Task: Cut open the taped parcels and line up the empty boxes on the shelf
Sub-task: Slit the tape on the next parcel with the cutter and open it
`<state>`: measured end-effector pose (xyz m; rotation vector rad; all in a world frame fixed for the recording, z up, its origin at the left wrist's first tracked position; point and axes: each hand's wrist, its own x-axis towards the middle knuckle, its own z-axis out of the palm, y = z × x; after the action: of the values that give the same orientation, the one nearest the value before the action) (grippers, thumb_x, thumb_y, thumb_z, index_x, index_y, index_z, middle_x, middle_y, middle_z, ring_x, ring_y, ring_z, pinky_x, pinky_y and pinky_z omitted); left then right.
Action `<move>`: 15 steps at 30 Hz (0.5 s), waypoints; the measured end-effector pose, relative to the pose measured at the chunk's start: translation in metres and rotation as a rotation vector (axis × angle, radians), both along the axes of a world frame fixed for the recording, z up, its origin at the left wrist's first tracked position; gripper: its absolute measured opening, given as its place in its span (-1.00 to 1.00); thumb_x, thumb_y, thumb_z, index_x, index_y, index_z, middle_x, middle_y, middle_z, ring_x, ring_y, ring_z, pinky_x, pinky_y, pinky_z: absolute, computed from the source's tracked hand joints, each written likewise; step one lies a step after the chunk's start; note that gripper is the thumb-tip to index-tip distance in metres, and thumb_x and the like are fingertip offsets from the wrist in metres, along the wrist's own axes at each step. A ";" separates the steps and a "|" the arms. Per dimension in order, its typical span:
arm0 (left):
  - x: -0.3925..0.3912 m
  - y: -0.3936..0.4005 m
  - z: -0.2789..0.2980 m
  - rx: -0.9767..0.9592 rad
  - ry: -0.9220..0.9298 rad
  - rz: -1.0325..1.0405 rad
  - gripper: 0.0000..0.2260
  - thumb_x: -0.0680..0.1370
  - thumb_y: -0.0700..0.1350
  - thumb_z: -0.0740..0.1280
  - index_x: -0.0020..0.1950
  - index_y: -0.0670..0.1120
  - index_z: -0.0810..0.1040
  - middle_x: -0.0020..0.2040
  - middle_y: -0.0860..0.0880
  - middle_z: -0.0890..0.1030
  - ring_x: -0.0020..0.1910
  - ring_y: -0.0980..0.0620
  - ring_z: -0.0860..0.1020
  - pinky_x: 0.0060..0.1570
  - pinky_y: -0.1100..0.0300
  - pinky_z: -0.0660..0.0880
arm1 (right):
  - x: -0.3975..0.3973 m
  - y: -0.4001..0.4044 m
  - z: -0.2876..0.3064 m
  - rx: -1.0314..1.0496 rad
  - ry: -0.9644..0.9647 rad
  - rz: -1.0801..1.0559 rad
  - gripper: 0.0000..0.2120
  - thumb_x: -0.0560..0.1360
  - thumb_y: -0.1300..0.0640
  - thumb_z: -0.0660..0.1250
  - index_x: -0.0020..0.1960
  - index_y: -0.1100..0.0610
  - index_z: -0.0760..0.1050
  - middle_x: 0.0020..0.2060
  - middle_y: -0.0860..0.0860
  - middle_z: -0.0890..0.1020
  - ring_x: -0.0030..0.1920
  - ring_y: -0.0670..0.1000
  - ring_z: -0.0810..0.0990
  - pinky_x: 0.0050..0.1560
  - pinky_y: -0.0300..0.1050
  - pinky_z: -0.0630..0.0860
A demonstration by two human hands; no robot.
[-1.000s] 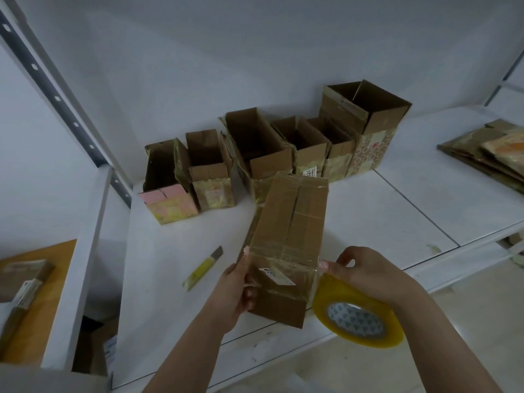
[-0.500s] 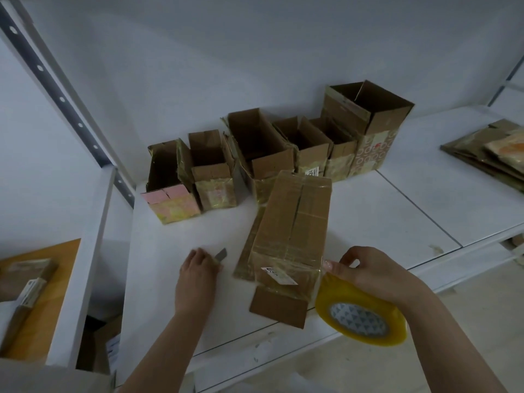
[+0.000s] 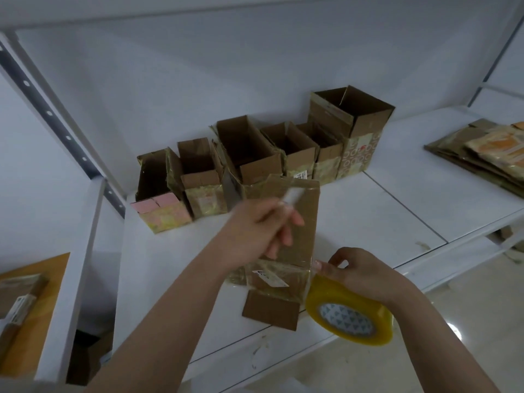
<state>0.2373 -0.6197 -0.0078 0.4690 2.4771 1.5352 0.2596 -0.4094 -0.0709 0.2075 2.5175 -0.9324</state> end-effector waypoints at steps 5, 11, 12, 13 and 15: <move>-0.012 0.033 -0.016 -0.122 -0.288 -0.171 -0.67 0.69 -0.06 0.13 -0.12 -0.19 0.56 -0.39 -0.04 0.60 -0.52 0.09 0.52 -0.39 0.25 0.46 | 0.003 0.013 0.002 -0.204 -0.117 -0.008 -0.71 0.49 -0.18 0.38 0.14 -0.11 0.47 0.06 0.00 0.60 0.01 0.02 0.62 0.03 -0.08 0.61; -0.017 0.032 -0.029 -0.112 -0.250 -0.076 -0.65 0.68 -0.07 0.15 -0.24 -0.16 0.51 -0.46 -0.04 0.54 -0.59 0.09 0.41 -0.51 0.31 0.38 | 0.009 0.018 0.001 -0.221 -0.131 0.009 -0.80 0.54 -0.09 0.35 0.15 -0.17 0.47 0.10 -0.02 0.59 0.04 0.02 0.60 0.08 -0.08 0.59; -0.016 0.033 -0.030 -0.109 -0.245 -0.080 -0.65 0.68 -0.07 0.15 -0.24 -0.16 0.51 -0.46 -0.04 0.54 -0.59 0.09 0.40 -0.51 0.31 0.37 | 0.008 0.017 0.000 -0.139 -0.114 0.024 -0.78 0.54 -0.12 0.33 0.17 -0.16 0.47 0.14 -0.03 0.56 0.06 0.01 0.58 0.08 -0.11 0.56; -0.016 0.033 -0.031 -0.107 -0.239 -0.083 -0.65 0.68 -0.07 0.15 -0.23 -0.17 0.51 -0.46 -0.04 0.53 -0.59 0.09 0.40 -0.51 0.31 0.36 | 0.006 0.015 -0.003 -0.056 -0.104 0.038 -0.76 0.54 -0.15 0.32 0.18 -0.15 0.46 0.18 -0.03 0.53 0.10 0.01 0.54 0.10 -0.11 0.53; -0.016 0.031 -0.032 -0.107 -0.220 -0.092 -0.65 0.68 -0.07 0.15 -0.22 -0.18 0.50 -0.46 -0.05 0.52 -0.59 0.09 0.38 -0.52 0.33 0.34 | 0.006 0.014 -0.006 0.045 -0.103 0.051 -0.69 0.52 -0.24 0.30 0.18 -0.13 0.48 0.21 -0.05 0.50 0.13 0.00 0.51 0.14 -0.10 0.49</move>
<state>0.2209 -0.5885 -0.0395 0.3695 2.3209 1.3343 0.2655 -0.3954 -0.0766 0.1998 2.4389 -0.8244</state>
